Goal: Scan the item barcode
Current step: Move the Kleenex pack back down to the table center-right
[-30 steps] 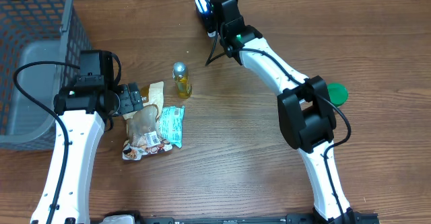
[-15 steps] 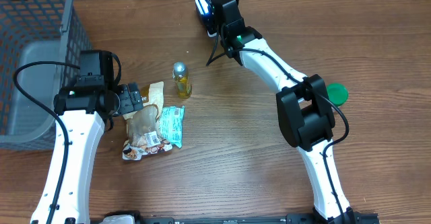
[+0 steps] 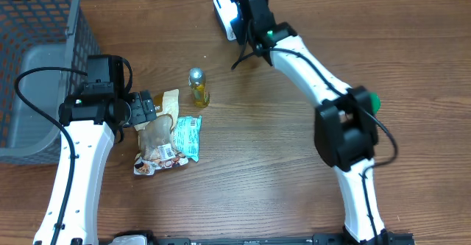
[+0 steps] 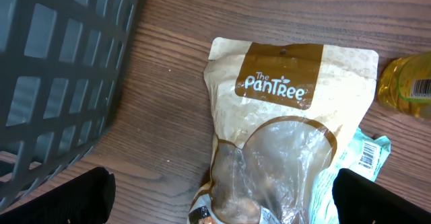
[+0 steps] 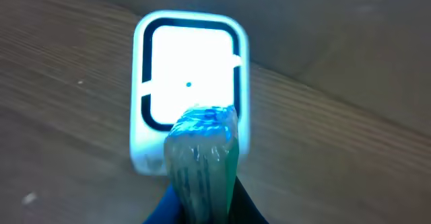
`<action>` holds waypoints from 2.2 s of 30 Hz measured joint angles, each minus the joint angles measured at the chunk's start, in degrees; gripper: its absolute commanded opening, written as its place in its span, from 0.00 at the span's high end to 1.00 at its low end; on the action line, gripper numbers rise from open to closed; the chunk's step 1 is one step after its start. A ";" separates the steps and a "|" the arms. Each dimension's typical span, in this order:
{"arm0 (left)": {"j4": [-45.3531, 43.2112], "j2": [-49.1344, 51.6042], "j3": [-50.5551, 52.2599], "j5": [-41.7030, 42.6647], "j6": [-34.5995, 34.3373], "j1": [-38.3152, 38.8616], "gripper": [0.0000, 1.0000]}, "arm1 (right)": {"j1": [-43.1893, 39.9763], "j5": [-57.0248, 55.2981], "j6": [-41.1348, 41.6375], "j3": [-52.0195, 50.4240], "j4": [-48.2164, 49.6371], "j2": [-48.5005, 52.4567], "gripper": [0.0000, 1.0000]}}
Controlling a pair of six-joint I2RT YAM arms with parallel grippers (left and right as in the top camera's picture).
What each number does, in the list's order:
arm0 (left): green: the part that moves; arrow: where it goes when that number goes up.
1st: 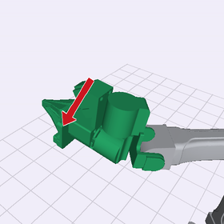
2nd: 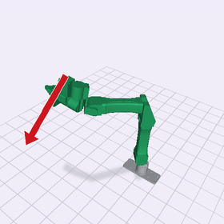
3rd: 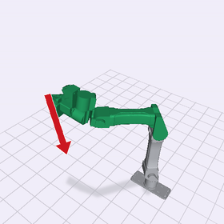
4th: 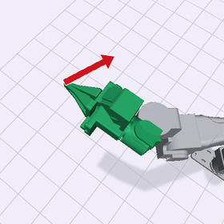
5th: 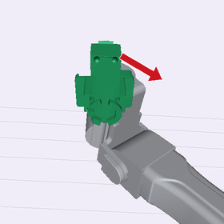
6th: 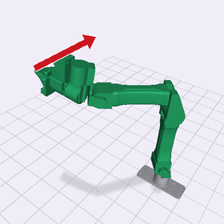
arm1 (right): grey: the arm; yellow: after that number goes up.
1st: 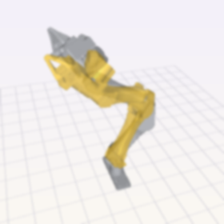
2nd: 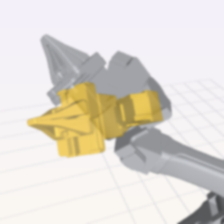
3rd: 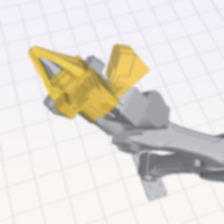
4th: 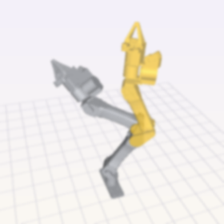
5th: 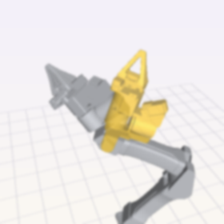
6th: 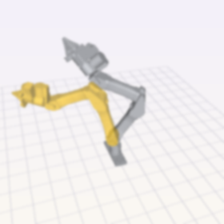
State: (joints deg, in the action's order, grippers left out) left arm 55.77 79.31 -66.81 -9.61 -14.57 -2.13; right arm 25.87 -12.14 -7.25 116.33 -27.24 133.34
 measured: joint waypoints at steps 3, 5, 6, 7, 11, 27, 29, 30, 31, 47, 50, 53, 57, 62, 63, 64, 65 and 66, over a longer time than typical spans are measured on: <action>0.00 0.00 0.00 0.00 0.00 0.00 0.00 | 0.00 0.02 3.72 0.04 -9.86 -6.49 0.91; 0.00 0.00 0.00 0.02 0.00 0.00 0.00 | -0.02 0.07 7.43 0.28 -20.06 -10.97 0.91; 0.04 0.00 0.00 0.02 0.00 0.00 0.01 | -0.04 0.17 9.68 0.39 -25.40 -13.09 0.90; 0.00 0.00 0.00 0.02 0.00 0.00 0.01 | -0.07 0.33 11.63 0.59 -30.21 -14.88 0.88; 0.00 0.00 0.00 0.00 0.00 0.00 0.00 | -0.20 0.39 18.93 1.07 -47.17 -17.18 0.86; 0.02 0.00 0.00 0.02 0.00 0.00 0.01 | -0.42 2.97 28.20 -22.05 -50.07 -16.04 0.85; 0.00 0.00 0.00 0.02 0.00 0.00 0.01 | -0.46 3.02 28.28 -24.46 -48.54 -15.82 0.85; 0.02 0.00 0.00 0.02 0.00 0.00 0.01 | -0.46 2.99 28.24 -24.98 -48.26 -15.78 0.85; 0.00 0.00 0.00 0.00 0.00 0.00 0.01 | -0.50 2.97 28.26 -25.64 -47.98 -15.74 0.85; 0.02 0.00 0.00 0.02 0.00 0.00 0.01 | -1.05 1.62 28.46 -26.32 -46.47 -15.67 0.36; 0.02 0.00 0.00 0.00 0.00 0.00 0.00 | -1.05 1.64 28.46 -26.32 -46.12 -15.67 0.37; 0.02 0.00 0.00 0.00 0.00 0.00 0.00 | -1.05 1.62 28.48 -26.32 -44.44 -15.67 0.36; 0.00 0.00 0.00 0.02 0.00 0.00 0.01 | -1.07 1.64 28.24 -26.36 -38.56 -15.67 0.37; 0.02 0.00 0.00 0.02 0.00 0.00 0.00 | -1.09 1.90 28.20 -26.36 -32.24 -15.67 0.37; 0.00 0.00 0.00 0.02 0.00 0.00 0.01 | -1.07 2.45 28.20 -26.36 -31.67 -15.67 0.38; 0.02 0.00 0.00 0.02 0.00 0.00 0.01 | -1.07 3.30 28.17 -26.36 -31.43 -15.67 0.38; 0.02 0.00 0.00 0.02 0.00 0.00 0.00 | -1.07 4.55 28.17 -26.36 -31.32 -15.67 0.39; 0.00 0.00 0.00 0.02 0.00 0.00 0.00 | -1.07 5.75 28.17 -26.36 -31.36 -15.67 0.41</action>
State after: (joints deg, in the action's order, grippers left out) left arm 55.77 79.31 -66.81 -9.58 -14.57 -2.13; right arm 24.80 -6.39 20.93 89.97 -58.61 117.67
